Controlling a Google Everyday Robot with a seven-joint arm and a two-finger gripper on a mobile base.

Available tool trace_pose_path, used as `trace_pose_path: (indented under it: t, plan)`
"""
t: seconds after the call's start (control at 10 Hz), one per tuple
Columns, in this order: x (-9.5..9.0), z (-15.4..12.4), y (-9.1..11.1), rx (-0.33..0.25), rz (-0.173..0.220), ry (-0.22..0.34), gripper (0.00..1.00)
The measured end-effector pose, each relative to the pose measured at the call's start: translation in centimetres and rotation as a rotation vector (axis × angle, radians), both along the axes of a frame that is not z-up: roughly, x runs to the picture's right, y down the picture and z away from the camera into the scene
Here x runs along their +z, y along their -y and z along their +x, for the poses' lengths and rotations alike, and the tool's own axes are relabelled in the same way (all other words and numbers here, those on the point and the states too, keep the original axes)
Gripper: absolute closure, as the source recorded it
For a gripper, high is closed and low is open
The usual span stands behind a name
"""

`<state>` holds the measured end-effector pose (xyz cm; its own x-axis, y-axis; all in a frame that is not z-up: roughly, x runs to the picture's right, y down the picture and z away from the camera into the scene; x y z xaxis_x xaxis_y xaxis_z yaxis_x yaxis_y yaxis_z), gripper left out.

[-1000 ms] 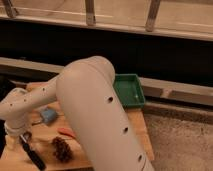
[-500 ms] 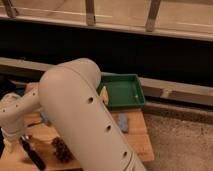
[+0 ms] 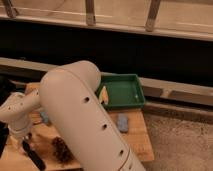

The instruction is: Wipe table surface with brush

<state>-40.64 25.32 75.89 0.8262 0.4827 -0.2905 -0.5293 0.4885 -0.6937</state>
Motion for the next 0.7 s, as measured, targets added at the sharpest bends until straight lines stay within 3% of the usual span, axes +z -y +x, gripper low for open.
trace_pose_path:
  t: [0.5,0.7]
  plan:
    - [-0.09,0.49,-0.14,0.006,0.007,-0.019,0.95]
    - [-0.18,0.45,-0.08,0.006,0.010,-0.011,1.00]
